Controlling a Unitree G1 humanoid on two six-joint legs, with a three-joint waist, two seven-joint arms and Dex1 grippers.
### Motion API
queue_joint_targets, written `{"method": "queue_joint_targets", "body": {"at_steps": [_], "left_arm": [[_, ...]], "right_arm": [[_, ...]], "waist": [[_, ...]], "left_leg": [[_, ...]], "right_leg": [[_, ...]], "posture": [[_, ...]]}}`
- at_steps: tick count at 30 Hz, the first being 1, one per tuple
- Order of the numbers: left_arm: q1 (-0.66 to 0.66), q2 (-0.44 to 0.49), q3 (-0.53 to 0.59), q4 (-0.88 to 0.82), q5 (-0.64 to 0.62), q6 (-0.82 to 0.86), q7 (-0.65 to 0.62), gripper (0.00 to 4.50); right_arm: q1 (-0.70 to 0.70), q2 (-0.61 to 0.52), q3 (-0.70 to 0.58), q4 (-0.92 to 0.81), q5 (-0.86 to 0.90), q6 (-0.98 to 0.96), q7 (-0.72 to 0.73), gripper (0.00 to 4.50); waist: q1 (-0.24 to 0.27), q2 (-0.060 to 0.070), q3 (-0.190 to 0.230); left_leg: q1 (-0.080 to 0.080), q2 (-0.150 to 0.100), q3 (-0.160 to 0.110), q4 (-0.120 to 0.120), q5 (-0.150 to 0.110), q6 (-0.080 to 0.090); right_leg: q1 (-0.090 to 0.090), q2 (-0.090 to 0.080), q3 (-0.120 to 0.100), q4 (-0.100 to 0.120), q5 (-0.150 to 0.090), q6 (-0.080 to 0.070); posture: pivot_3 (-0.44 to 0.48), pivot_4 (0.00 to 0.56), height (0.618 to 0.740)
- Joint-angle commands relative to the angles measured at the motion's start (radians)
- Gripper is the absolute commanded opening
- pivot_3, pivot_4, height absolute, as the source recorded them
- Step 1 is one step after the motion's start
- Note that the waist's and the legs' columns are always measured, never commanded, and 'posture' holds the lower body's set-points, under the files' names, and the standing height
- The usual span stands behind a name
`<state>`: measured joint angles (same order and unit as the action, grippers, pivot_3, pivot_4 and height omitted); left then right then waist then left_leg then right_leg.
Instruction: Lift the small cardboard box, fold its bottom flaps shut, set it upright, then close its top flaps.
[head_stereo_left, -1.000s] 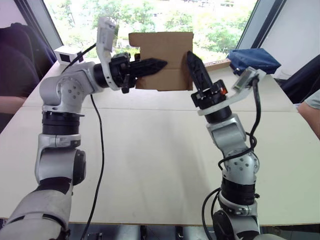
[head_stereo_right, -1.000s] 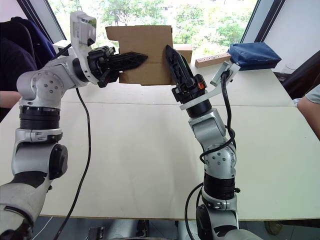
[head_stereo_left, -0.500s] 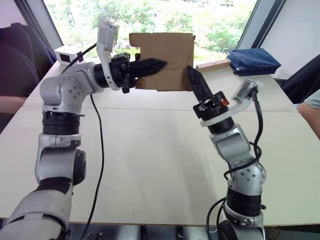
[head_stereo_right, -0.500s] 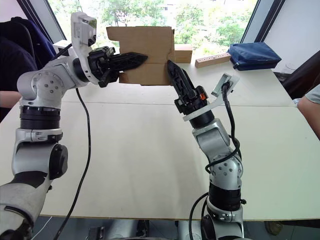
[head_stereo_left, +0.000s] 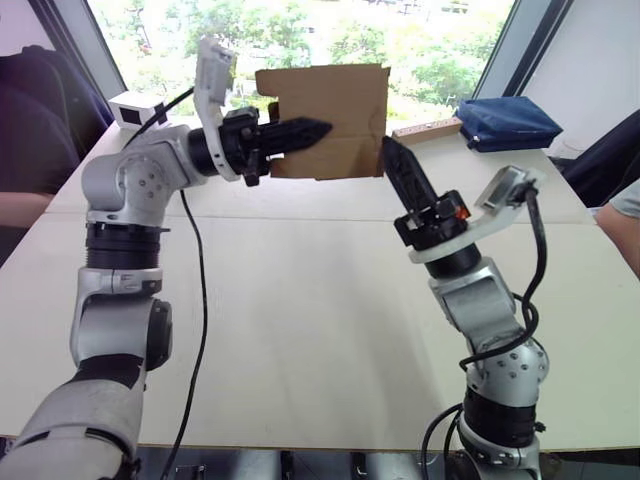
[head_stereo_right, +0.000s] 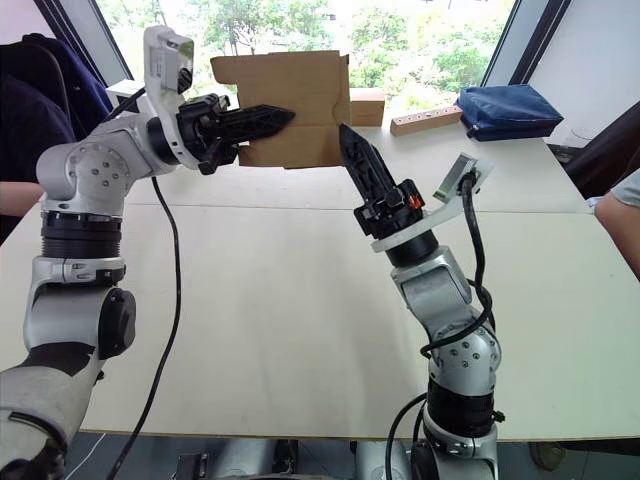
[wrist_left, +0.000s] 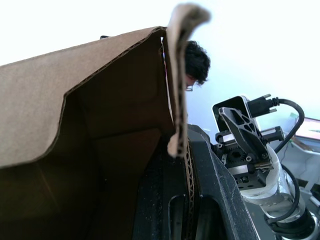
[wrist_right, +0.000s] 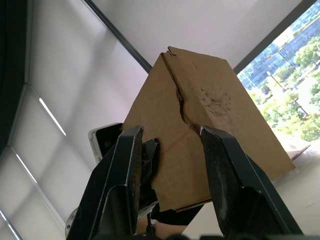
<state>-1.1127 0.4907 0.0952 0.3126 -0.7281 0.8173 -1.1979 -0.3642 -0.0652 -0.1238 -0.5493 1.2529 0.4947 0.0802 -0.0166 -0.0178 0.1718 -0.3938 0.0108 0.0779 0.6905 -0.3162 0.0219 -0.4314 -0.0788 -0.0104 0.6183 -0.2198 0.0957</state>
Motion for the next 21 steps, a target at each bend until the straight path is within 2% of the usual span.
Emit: {"method": "queue_joint_targets", "body": {"at_steps": [1,6,14,21], "left_arm": [[-0.029,0.002,0.013,-0.010,-0.002,-0.015,-0.007,0.00],[-0.026,0.003,0.015,-0.022,-0.008,-0.009,-0.004,0.00],[-0.022,0.010,0.016,-0.025,-0.010,-0.005,-0.007,0.00],[-0.025,0.004,0.015,-0.027,-0.013,-0.002,-0.007,0.00]], "right_arm": [[-0.012,-0.005,0.013,-0.039,0.029,-0.005,0.004,1.87],[-0.010,0.002,0.007,-0.015,0.008,-0.029,0.006,1.87],[-0.019,-0.059,-0.059,-0.018,0.066,-0.035,0.012,1.87],[-0.013,-0.059,-0.017,0.052,-0.020,-0.035,0.043,1.87]], "waist": [[0.000,0.000,0.000],[0.000,0.000,0.000],[0.002,0.000,0.000],[0.000,0.000,0.000]], "left_leg": [[0.000,0.000,0.000,0.000,0.000,0.000],[0.000,0.000,0.000,0.000,0.000,0.000],[0.000,0.000,0.000,0.000,0.000,0.000],[0.000,0.000,0.000,0.000,0.000,0.000]], "right_leg": [[0.000,0.000,0.000,0.000,0.000,0.000],[0.000,0.000,0.000,0.000,0.000,0.000],[0.000,0.000,0.000,0.000,0.000,0.000],[0.000,0.000,0.000,0.000,0.000,0.000]], "posture": [[0.000,0.150,0.740],[0.000,0.150,0.740],[0.000,0.150,0.740],[0.000,0.150,0.740]]}}
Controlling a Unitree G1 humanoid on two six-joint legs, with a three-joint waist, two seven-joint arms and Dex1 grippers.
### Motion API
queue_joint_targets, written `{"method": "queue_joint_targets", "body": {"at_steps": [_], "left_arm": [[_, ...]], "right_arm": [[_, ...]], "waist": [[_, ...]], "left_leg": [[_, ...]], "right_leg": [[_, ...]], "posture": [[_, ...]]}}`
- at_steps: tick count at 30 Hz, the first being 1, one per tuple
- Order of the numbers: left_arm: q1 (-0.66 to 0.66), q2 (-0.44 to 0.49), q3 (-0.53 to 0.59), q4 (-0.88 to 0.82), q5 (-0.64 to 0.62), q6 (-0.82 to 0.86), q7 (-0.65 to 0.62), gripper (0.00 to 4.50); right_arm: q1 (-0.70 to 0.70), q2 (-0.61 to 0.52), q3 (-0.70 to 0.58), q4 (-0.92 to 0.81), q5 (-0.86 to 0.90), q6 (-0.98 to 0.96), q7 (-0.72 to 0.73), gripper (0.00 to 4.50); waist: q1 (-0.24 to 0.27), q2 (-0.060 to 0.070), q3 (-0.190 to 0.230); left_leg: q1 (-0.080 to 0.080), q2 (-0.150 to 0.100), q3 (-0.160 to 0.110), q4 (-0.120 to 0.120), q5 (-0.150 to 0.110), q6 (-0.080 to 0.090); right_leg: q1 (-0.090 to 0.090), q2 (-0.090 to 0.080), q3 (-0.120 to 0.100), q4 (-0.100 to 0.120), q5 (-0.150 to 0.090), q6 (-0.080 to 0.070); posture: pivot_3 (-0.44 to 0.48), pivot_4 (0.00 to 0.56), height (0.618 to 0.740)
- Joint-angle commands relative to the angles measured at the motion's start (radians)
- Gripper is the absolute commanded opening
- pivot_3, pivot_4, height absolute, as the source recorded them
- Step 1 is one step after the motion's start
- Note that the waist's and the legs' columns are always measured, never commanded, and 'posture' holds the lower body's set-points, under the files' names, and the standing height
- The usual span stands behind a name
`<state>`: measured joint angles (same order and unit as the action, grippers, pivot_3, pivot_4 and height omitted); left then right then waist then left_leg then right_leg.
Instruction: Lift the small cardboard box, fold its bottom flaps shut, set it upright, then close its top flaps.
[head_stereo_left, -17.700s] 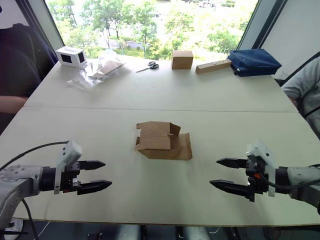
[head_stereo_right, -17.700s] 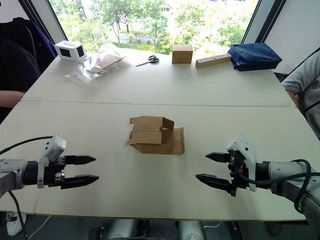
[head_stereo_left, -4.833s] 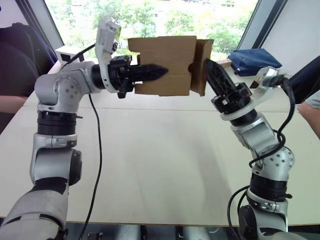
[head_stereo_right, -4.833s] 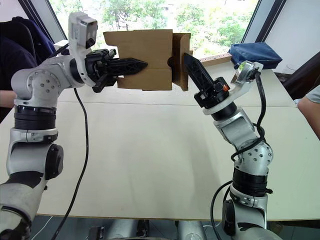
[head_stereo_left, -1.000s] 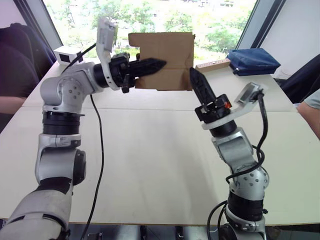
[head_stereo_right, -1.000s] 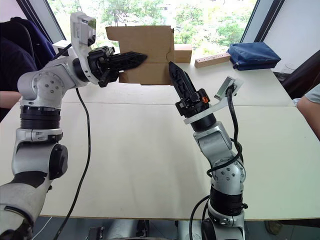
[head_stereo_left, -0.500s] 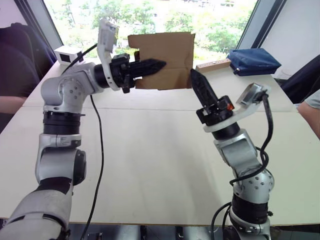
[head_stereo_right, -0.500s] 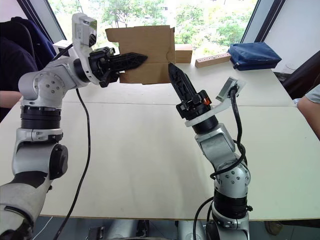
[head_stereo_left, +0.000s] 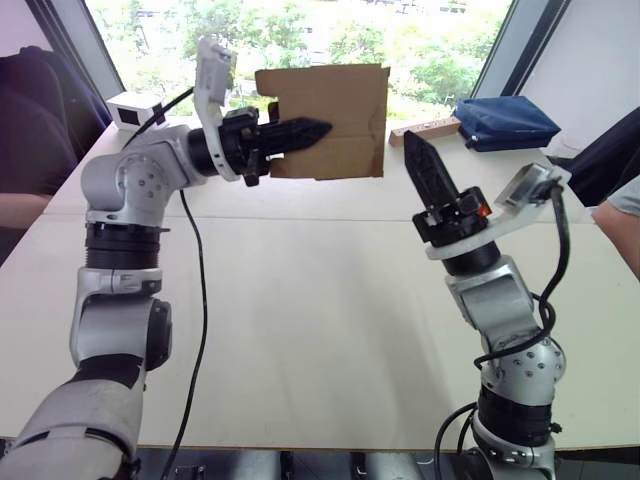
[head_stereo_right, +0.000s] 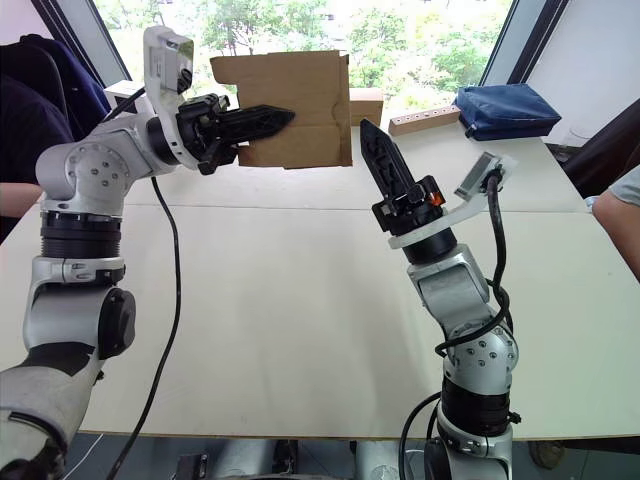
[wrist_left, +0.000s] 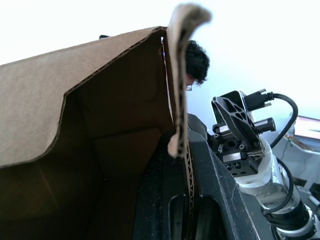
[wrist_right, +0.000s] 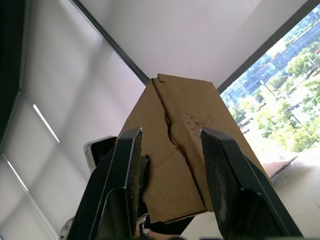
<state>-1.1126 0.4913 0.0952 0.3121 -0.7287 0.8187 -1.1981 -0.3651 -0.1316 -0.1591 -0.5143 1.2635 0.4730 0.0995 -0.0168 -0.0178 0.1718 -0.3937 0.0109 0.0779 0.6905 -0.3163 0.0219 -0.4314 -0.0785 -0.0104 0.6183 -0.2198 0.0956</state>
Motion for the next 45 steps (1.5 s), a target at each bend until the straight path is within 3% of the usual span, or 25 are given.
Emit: {"method": "queue_joint_targets", "body": {"at_steps": [1,22,31,40,45], "left_arm": [[-0.025,0.003,0.015,-0.028,-0.013,-0.003,-0.006,0.00],[-0.022,-0.003,0.017,-0.029,-0.011,-0.006,0.006,0.00],[-0.016,-0.002,0.018,-0.033,-0.010,-0.005,0.009,0.00],[-0.030,0.061,-0.031,-0.019,0.023,0.003,-0.070,0.00],[-0.047,0.079,-0.045,-0.004,0.023,0.017,-0.110,0.00]], "right_arm": [[-0.015,0.013,0.023,0.024,-0.035,-0.016,0.029,1.87],[-0.053,0.163,0.116,0.048,-0.109,-0.043,0.045,1.87],[-0.054,0.178,0.116,0.049,-0.134,-0.039,0.048,1.87],[0.022,-0.062,-0.025,-0.047,-0.004,0.054,0.056,1.87],[0.043,-0.159,-0.104,-0.017,0.046,0.061,0.059,1.87]], "waist": [[0.000,0.000,0.000],[0.000,0.000,0.000],[0.000,0.000,0.000],[0.001,0.000,0.000],[0.002,0.000,0.000]], "left_leg": [[0.000,0.000,0.000,0.000,0.000,0.000],[0.000,0.000,0.000,0.000,0.000,0.000],[0.000,0.000,0.000,0.000,0.000,0.000],[0.000,0.000,0.000,0.000,0.000,0.000],[0.000,0.000,0.000,0.000,0.000,0.000]], "right_leg": [[0.000,0.000,0.000,0.000,0.000,0.000],[0.000,0.000,0.000,0.000,0.000,0.000],[0.000,0.000,0.000,0.000,0.000,0.000],[0.000,0.000,0.000,-0.001,0.000,0.000],[0.000,0.000,0.000,0.000,0.000,0.000]], "posture": [[0.000,0.150,0.740],[0.000,0.150,0.740],[0.000,0.150,0.740],[0.000,0.150,0.740],[0.000,0.150,0.740]]}}
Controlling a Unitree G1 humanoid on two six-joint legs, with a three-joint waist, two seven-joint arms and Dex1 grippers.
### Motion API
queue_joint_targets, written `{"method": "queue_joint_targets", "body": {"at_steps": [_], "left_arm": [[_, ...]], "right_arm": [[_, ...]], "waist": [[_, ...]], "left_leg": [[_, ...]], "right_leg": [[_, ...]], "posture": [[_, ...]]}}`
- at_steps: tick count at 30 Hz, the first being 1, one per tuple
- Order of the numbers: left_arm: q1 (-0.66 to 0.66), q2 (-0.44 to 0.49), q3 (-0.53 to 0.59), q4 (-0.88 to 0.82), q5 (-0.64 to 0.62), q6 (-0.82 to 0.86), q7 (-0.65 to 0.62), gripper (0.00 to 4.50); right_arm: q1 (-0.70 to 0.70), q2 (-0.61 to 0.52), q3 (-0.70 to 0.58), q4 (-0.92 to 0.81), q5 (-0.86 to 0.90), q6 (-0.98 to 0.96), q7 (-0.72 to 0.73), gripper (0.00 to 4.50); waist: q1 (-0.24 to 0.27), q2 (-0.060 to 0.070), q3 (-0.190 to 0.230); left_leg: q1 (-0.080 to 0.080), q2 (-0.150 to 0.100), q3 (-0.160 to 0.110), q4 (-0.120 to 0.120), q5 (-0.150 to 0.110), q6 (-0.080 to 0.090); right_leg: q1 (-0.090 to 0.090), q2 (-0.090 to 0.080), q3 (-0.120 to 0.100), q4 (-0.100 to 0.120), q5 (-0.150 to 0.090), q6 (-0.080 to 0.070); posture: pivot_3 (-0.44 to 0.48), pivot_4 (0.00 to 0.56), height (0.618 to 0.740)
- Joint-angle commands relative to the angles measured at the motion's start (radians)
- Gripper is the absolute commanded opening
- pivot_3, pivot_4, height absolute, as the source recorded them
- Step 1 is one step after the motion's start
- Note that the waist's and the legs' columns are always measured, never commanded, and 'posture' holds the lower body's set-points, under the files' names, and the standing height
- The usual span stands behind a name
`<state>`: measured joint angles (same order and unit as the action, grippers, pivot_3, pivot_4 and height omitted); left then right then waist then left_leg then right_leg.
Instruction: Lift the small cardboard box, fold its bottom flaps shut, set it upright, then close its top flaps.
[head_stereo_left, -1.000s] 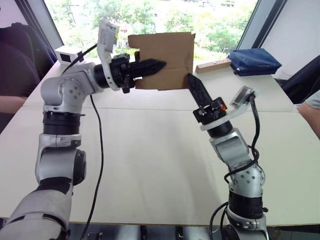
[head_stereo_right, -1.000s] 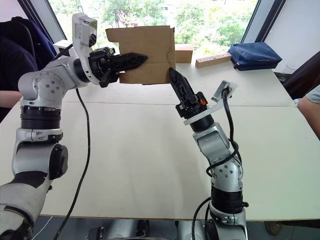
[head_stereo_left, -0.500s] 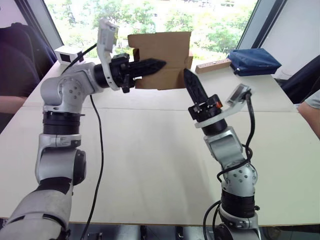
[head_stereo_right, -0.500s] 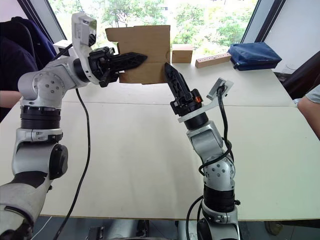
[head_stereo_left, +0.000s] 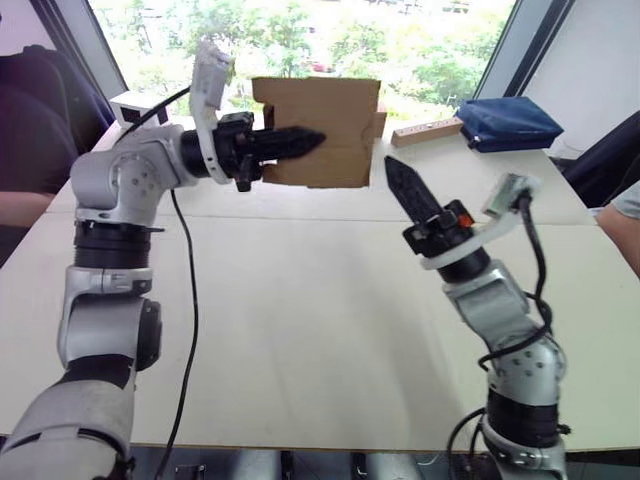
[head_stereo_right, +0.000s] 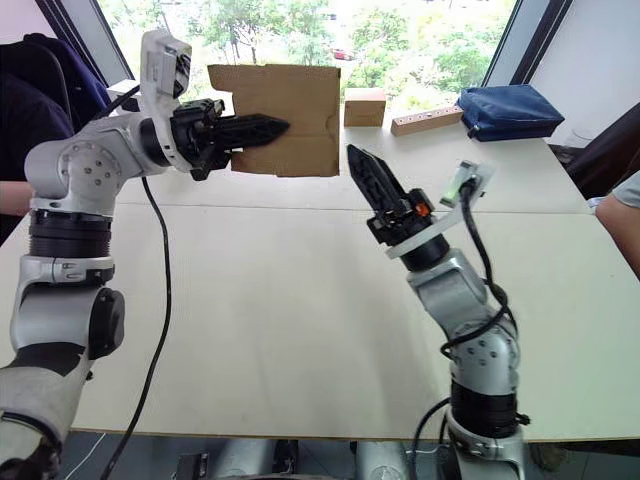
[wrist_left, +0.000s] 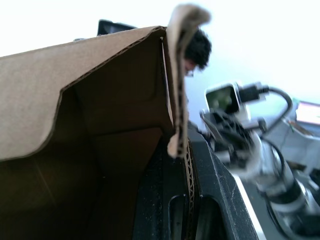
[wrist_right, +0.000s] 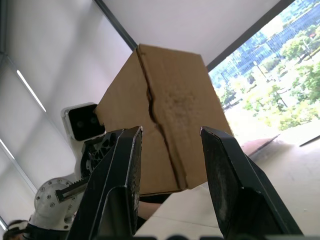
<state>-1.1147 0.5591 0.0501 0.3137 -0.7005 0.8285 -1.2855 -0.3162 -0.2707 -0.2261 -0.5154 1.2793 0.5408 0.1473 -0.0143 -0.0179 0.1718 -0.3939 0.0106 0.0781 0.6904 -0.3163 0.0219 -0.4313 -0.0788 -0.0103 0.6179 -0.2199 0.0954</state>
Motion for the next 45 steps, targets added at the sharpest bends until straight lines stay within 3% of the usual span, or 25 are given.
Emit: {"method": "queue_joint_targets", "body": {"at_steps": [1,2,6,19,30,35,37,42,45], "left_arm": [[-0.044,0.009,-0.001,-0.010,-0.007,0.012,-0.026,0.00],[-0.044,0.007,-0.002,-0.013,-0.007,0.015,-0.029,0.00],[-0.039,-0.003,-0.002,-0.028,-0.012,0.028,-0.027,0.00],[-0.015,-0.024,-0.035,-0.076,-0.009,0.055,-0.048,0.00],[-0.021,-0.046,-0.078,-0.042,0.048,0.007,-0.067,0.00],[-0.049,-0.025,-0.158,-0.031,0.129,-0.036,-0.112,0.00],[-0.066,0.011,-0.226,-0.046,0.202,-0.087,-0.153,0.00],[-0.165,0.115,-0.510,-0.056,0.460,-0.263,-0.312,0.00],[-0.215,0.174,-0.693,-0.090,0.516,-0.338,-0.329,0.00]], "right_arm": [[-0.016,-0.011,-0.039,0.002,0.017,-0.022,0.003,1.87],[-0.024,-0.003,-0.040,0.014,0.009,-0.033,-0.003,1.37],[-0.042,0.021,-0.016,0.048,-0.032,-0.049,0.002,0.07],[-0.101,0.098,0.125,0.058,-0.105,-0.021,0.046,0.07],[-0.055,0.104,0.161,0.012,-0.112,0.008,0.055,0.07],[-0.011,0.080,0.162,-0.023,-0.135,0.025,0.047,0.07],[0.041,0.025,0.127,-0.062,-0.127,0.049,0.044,0.07],[0.260,-0.291,-0.019,-0.154,-0.095,0.168,0.156,0.07],[0.353,-0.456,-0.066,-0.180,-0.109,0.215,0.260,0.07]], "waist": [[0.000,0.000,0.000],[-0.001,0.000,0.000],[-0.002,0.000,0.000],[0.001,0.000,0.000],[0.000,0.000,0.000],[0.000,0.000,0.000],[0.002,0.000,0.000],[0.008,0.000,0.000],[0.002,0.000,0.000]], "left_leg": [[0.000,0.000,0.000,0.000,0.000,0.000],[0.000,0.000,0.000,0.000,0.000,0.000],[0.000,0.000,0.000,0.000,0.000,0.000],[0.000,0.000,0.000,0.000,0.000,0.000],[0.000,0.000,0.000,0.000,0.000,0.000],[0.000,0.000,0.000,0.000,0.000,0.000],[0.000,0.000,0.000,0.000,0.000,0.000],[-0.003,-0.002,0.000,0.000,-0.001,0.002],[-0.003,-0.003,0.002,0.001,-0.003,0.005]], "right_leg": [[0.000,0.000,0.000,0.000,0.000,0.000],[0.000,0.000,0.000,0.000,0.000,0.000],[0.000,0.001,0.000,0.000,0.000,0.000],[0.000,0.000,0.000,0.000,0.000,0.000],[0.000,0.000,0.000,0.000,0.000,0.000],[0.000,0.000,0.000,0.000,0.000,0.000],[0.000,0.000,0.000,0.000,0.000,0.000],[0.000,-0.001,0.000,-0.003,-0.001,-0.002],[0.000,-0.001,0.002,-0.005,-0.002,-0.004]], "posture": [[0.000,0.150,0.740],[0.000,0.150,0.740],[0.000,0.150,0.740],[0.000,0.150,0.740],[0.000,0.150,0.740],[0.000,0.150,0.740],[0.000,0.150,0.740],[0.000,0.150,0.740],[0.000,0.150,0.740]]}}
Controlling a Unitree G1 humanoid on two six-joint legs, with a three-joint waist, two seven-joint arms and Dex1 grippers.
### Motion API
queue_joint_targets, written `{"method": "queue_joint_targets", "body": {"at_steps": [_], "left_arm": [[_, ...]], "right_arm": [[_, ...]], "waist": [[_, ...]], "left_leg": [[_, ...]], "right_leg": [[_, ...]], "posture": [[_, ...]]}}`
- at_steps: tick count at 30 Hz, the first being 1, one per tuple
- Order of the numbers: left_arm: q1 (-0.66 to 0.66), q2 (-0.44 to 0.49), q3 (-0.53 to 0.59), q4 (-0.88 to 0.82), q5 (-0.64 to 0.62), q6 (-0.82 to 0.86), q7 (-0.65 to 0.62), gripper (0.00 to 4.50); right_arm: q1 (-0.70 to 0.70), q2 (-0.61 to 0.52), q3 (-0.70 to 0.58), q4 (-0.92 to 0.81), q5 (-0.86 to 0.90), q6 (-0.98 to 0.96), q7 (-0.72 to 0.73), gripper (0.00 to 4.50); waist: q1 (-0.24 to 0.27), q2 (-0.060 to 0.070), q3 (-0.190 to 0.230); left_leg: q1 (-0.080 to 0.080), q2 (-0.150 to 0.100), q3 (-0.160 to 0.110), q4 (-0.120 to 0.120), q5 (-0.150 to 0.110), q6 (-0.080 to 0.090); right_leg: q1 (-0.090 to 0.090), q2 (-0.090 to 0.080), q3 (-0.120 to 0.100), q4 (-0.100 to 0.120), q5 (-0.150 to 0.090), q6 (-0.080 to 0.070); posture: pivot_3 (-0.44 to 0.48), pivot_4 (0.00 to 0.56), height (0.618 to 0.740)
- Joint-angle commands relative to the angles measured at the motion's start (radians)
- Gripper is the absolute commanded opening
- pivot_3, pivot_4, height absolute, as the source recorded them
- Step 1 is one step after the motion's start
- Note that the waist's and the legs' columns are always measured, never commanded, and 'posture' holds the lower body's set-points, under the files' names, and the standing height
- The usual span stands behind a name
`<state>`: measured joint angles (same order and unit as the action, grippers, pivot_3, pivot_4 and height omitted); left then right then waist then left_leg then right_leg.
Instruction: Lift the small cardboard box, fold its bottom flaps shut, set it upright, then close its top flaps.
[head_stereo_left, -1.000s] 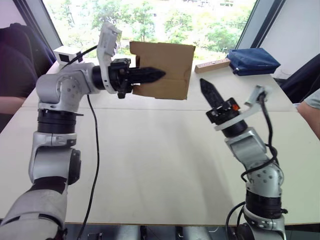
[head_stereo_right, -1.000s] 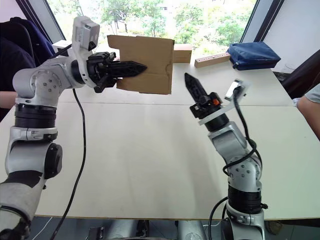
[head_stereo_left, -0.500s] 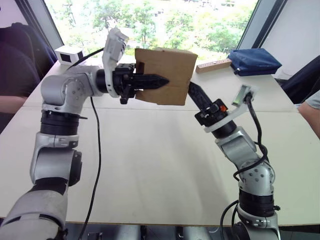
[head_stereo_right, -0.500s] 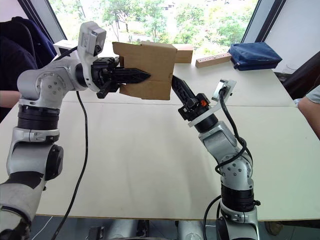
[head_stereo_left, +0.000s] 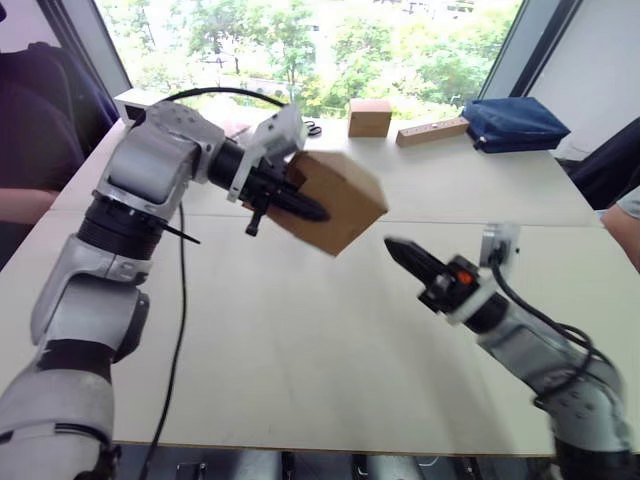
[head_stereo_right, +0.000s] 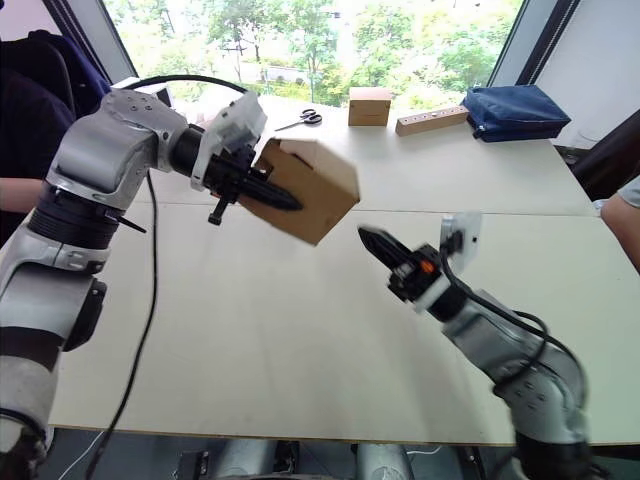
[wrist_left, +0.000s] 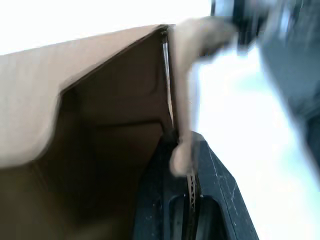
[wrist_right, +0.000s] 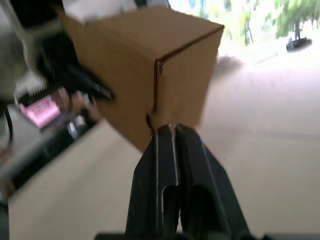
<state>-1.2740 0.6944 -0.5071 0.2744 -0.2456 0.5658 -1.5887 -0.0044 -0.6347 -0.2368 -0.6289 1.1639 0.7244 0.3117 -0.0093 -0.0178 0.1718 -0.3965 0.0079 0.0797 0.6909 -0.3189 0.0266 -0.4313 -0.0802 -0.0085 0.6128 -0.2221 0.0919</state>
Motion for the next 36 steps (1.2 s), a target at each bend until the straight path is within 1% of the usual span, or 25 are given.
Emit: {"method": "queue_joint_targets", "body": {"at_steps": [1,2,4,6,8,12,15,17,20,24,29,32,34,35,36], "left_arm": [[-0.070,0.054,-0.185,-0.060,0.074,-0.090,-0.026,0.00],[-0.093,0.052,-0.243,-0.073,0.103,-0.068,-0.026,0.00],[-0.124,0.047,-0.319,-0.100,0.128,-0.031,-0.026,0.00],[-0.161,0.034,-0.386,-0.142,0.123,0.044,-0.026,0.00],[-0.193,-0.003,-0.428,-0.167,0.131,0.108,-0.026,0.00],[-0.223,-0.049,-0.475,-0.173,0.153,0.188,-0.026,0.00],[-0.223,-0.160,-0.509,-0.133,0.200,0.376,0.004,0.00],[-0.225,-0.209,-0.514,-0.135,0.200,0.452,0.010,0.00],[-0.214,-0.239,-0.512,-0.152,0.200,0.483,0.015,0.00],[-0.188,-0.230,-0.519,-0.147,0.216,0.438,0.019,0.00],[-0.184,-0.235,-0.533,-0.135,0.240,0.395,0.007,0.00],[-0.196,-0.280,-0.512,-0.092,0.248,0.412,0.038,0.71],[-0.217,-0.305,-0.496,-0.060,0.242,0.446,0.036,1.54],[-0.224,-0.312,-0.491,-0.051,0.238,0.459,0.033,1.81],[-0.229,-0.316,-0.489,-0.045,0.236,0.467,0.031,2.27]], "right_arm": [[0.060,-0.129,-0.061,-0.074,-0.007,0.039,0.121,0.07],[0.088,-0.185,-0.064,-0.092,-0.040,0.046,0.164,0.07],[0.115,-0.253,-0.063,-0.117,-0.071,0.057,0.210,0.07],[0.127,-0.298,-0.066,-0.138,-0.095,0.057,0.239,0.07],[0.135,-0.324,-0.064,-0.162,-0.126,0.056,0.250,0.07],[0.146,-0.339,-0.053,-0.187,-0.183,0.053,0.256,0.07],[0.149,-0.316,-0.036,-0.209,-0.214,0.048,0.233,0.07],[0.143,-0.289,-0.019,-0.208,-0.245,0.041,0.205,0.07],[0.123,-0.257,0.011,-0.204,-0.275,0.044,0.173,0.07],[0.085,-0.228,0.044,-0.214,-0.283,0.062,0.137,0.07],[0.094,-0.222,0.031,-0.216,-0.292,0.064,0.135,0.07],[0.093,-0.226,0.019,-0.201,-0.302,0.059,0.147,0.00],[0.096,-0.230,0.013,-0.192,-0.314,0.056,0.158,0.00],[0.097,-0.230,0.011,-0.189,-0.317,0.055,0.162,0.00],[0.098,-0.229,0.009,-0.187,-0.320,0.055,0.165,0.00]], "waist": [[-0.003,0.000,0.000],[-0.004,0.000,0.000],[0.000,0.000,0.000],[0.001,0.000,0.000],[0.002,0.000,0.000],[0.004,0.000,0.000],[0.005,0.000,0.000],[0.012,-0.001,0.000],[0.016,0.000,0.000],[0.017,0.000,0.000],[0.023,0.000,0.000],[0.023,0.000,0.000],[0.023,0.000,0.000],[0.022,0.000,0.000],[0.022,0.000,0.000]], "left_leg": [[0.001,0.000,0.000,0.000,0.000,0.000],[0.000,0.001,0.000,0.000,0.000,0.000],[0.001,0.002,0.000,0.001,0.000,0.000],[0.001,0.002,-0.001,0.001,0.000,0.000],[0.000,0.002,-0.001,0.001,0.000,0.000],[-0.002,0.002,-0.002,0.005,-0.001,0.002],[-0.005,0.002,-0.002,0.008,-0.002,0.003],[-0.006,0.001,-0.003,0.009,-0.002,0.003],[-0.010,0.000,-0.003,0.010,-0.002,0.003],[-0.011,0.001,-0.003,0.010,-0.002,0.003],[-0.011,0.000,-0.003,0.010,-0.002,0.003],[-0.011,-0.001,-0.003,0.011,-0.002,0.003],[-0.011,-0.001,-0.003,0.011,-0.002,0.003],[-0.011,-0.001,-0.003,0.011,-0.002,0.003],[-0.011,-0.001,-0.003,0.011,-0.002,0.003]], "right_leg": [[0.000,0.000,0.001,0.000,0.000,0.000],[0.000,0.001,0.001,0.000,0.000,0.000],[0.000,0.002,0.001,0.001,0.000,0.000],[0.000,0.003,0.001,0.001,-0.001,0.001],[0.000,0.003,0.001,0.001,-0.001,0.001],[0.000,0.003,0.001,0.001,-0.003,0.004],[-0.001,0.003,0.001,0.002,-0.003,0.005],[-0.001,0.003,0.001,0.002,-0.003,0.006],[-0.005,0.003,0.002,0.002,-0.002,0.007],[-0.009,0.003,0.003,0.006,-0.002,0.007],[-0.009,0.003,0.002,0.007,-0.002,0.006],[-0.008,0.002,0.003,0.007,-0.002,0.007],[-0.008,0.001,0.003,0.006,-0.002,0.007],[-0.008,0.001,0.003,0.006,-0.002,0.007],[-0.008,0.001,0.003,0.006,-0.002,0.007]], "posture": [[0.000,0.150,0.740],[0.000,0.150,0.740],[0.000,0.150,0.740],[0.000,0.150,0.740],[0.000,0.150,0.740],[0.000,0.150,0.740],[0.000,0.150,0.740],[0.000,0.150,0.740],[0.000,0.150,0.740],[0.000,0.150,0.740],[0.000,0.150,0.740],[0.000,0.150,0.740],[0.000,0.150,0.740],[0.000,0.150,0.740],[0.000,0.150,0.740]]}}
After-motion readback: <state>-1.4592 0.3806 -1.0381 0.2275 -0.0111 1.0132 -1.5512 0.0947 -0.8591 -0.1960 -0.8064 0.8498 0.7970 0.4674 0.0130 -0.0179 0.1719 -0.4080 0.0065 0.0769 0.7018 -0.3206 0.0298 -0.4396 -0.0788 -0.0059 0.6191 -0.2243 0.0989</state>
